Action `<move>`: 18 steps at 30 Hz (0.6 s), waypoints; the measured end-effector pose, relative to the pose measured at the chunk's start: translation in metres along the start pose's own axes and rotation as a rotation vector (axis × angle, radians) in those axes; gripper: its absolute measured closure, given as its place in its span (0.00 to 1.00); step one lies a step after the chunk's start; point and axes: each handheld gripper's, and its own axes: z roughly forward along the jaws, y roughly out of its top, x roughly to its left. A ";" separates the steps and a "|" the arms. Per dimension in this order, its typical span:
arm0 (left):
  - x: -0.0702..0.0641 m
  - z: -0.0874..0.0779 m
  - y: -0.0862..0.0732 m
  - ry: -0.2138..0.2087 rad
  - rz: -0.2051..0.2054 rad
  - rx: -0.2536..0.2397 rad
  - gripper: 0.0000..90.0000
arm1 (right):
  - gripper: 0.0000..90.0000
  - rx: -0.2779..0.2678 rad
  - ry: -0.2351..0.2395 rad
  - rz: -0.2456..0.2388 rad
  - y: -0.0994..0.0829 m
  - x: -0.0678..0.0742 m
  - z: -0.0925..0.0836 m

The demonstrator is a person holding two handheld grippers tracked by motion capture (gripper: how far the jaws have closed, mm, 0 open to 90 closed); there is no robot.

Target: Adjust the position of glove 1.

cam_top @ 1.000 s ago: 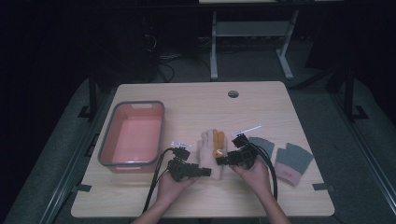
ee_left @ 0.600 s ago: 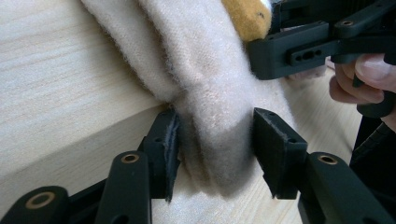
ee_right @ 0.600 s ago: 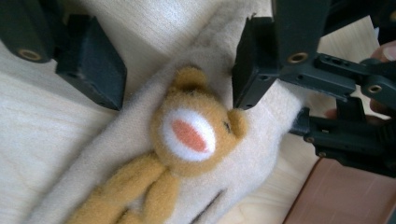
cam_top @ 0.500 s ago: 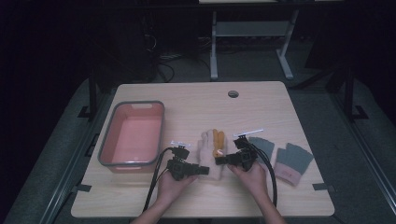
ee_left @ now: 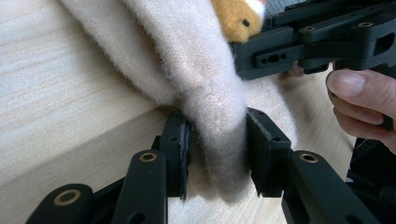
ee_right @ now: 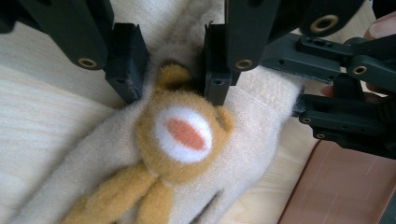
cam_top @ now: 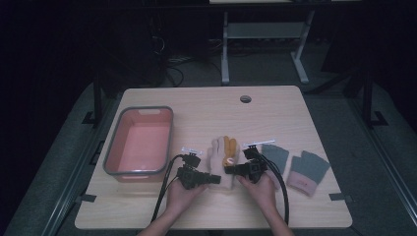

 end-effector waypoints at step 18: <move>0.004 0.000 0.002 -0.039 0.008 -0.014 0.74 | 0.89 0.035 0.060 -0.026 0.007 -0.003 0.000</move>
